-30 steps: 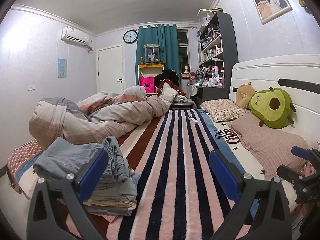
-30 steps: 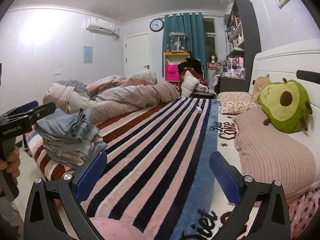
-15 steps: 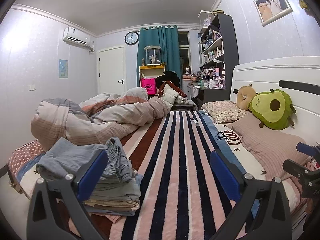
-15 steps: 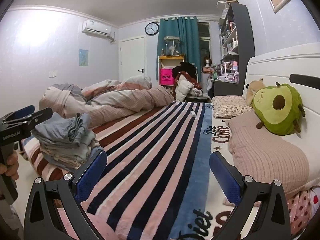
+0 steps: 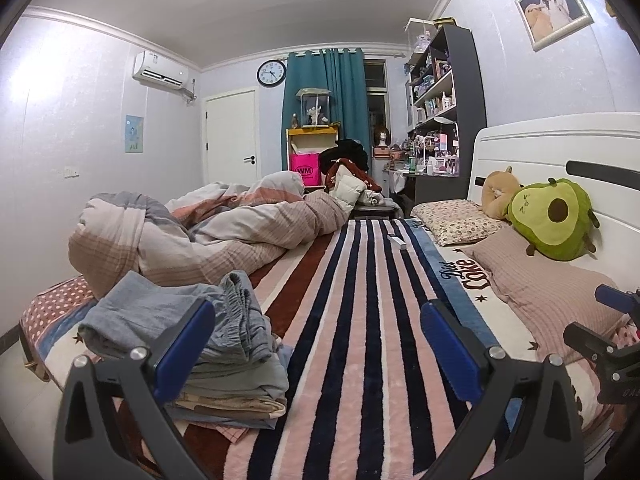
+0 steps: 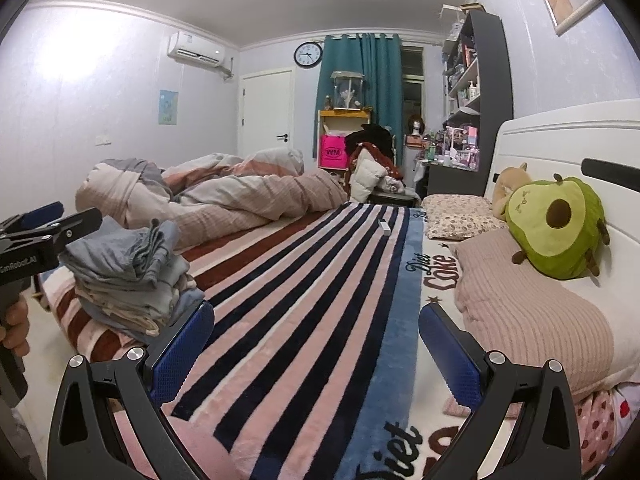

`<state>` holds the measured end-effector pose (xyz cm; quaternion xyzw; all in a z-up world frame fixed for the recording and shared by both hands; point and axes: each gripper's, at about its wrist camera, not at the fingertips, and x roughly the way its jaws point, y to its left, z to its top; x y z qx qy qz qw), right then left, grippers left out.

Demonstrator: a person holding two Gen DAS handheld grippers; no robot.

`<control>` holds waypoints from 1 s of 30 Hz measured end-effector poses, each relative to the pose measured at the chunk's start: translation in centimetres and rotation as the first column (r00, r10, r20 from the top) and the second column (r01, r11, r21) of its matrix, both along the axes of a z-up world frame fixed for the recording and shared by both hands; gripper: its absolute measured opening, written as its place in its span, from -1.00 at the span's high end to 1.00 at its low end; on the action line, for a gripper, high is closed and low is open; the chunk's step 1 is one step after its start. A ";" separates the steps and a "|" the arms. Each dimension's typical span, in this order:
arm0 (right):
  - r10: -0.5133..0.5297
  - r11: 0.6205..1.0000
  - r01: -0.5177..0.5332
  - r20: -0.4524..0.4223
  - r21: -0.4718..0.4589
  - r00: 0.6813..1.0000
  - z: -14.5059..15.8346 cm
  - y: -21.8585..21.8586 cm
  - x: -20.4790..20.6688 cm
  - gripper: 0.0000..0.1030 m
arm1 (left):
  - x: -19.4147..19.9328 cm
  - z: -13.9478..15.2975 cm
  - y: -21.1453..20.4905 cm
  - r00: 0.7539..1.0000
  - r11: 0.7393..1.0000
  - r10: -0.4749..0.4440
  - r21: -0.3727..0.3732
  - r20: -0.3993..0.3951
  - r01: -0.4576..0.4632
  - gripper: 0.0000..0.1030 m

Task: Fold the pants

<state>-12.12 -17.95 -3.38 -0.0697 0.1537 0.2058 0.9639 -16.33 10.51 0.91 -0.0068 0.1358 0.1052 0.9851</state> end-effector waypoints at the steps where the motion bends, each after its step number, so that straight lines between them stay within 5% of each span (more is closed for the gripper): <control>1: 0.000 1.000 0.000 0.001 -0.003 1.000 0.0 0.1 0.1 -0.98 | 0.1 0.0 0.1 1.000 1.000 0.001 -0.001 0.000 -0.001 -0.97; 30: -0.048 0.999 0.048 -0.004 -0.018 0.999 0.9 0.3 1.0 -0.98 | 1.1 -0.1 -0.3 1.000 1.000 -0.022 -0.018 -0.012 0.021 -0.98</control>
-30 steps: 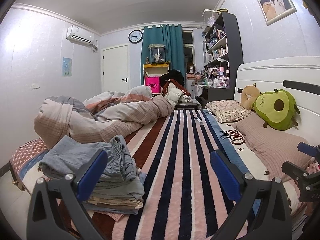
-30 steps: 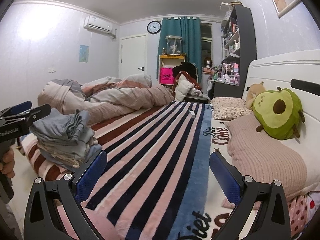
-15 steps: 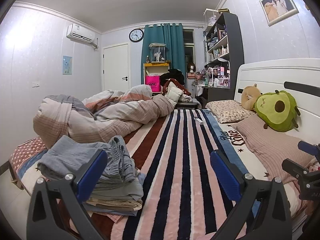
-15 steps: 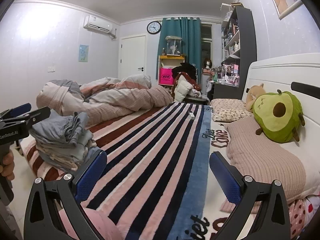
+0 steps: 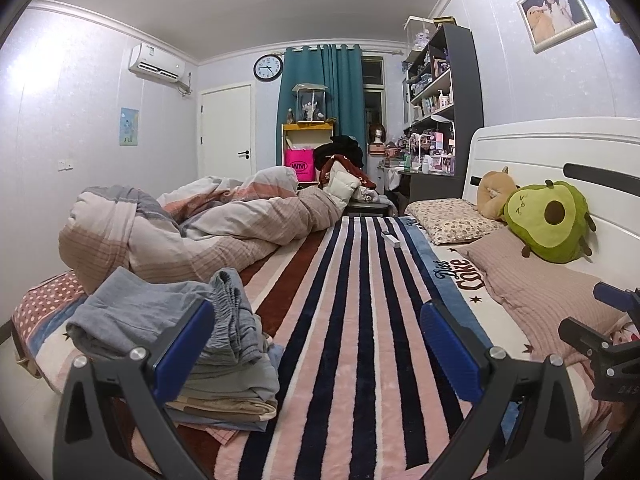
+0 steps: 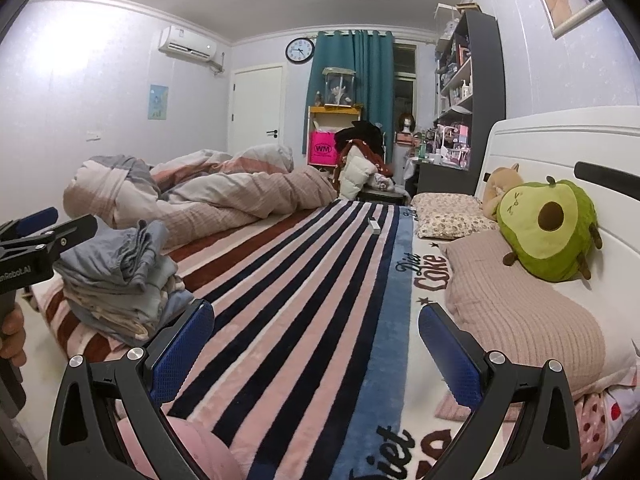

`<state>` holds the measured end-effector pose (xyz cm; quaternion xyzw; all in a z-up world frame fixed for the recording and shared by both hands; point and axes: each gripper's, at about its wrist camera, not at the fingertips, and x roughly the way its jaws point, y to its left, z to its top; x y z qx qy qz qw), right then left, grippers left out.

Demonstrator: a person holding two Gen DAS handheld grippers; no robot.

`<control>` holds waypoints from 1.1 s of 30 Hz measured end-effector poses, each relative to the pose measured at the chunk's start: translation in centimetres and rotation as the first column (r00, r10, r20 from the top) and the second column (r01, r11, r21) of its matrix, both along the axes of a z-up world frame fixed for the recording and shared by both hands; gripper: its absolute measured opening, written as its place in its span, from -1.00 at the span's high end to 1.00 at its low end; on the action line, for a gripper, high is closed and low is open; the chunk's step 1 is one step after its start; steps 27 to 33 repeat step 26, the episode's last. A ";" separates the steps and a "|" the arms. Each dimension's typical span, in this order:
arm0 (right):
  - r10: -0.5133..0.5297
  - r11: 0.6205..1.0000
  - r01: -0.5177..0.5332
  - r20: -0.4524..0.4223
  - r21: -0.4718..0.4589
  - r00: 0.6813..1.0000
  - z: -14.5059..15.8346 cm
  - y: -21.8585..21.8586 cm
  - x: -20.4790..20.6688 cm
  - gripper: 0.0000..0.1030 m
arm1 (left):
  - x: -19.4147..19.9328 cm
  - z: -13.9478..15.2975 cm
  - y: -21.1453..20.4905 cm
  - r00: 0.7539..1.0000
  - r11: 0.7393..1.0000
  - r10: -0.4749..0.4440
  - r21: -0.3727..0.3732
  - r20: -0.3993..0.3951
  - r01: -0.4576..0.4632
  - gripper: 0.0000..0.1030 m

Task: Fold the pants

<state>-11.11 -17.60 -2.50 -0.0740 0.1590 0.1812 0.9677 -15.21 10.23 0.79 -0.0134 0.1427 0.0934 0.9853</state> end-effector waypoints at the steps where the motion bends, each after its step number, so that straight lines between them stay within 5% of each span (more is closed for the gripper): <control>1: 0.000 1.000 0.000 -0.002 0.000 1.000 0.0 0.0 0.0 -0.98 | 0.0 0.0 0.0 1.000 1.000 0.000 0.000 0.000 0.000 -0.98; 33: -0.019 1.000 0.019 0.021 0.000 1.000 -0.2 0.1 -0.2 -0.98 | 0.0 -0.4 -0.3 1.000 1.000 -0.010 -0.001 -0.007 0.010 -0.98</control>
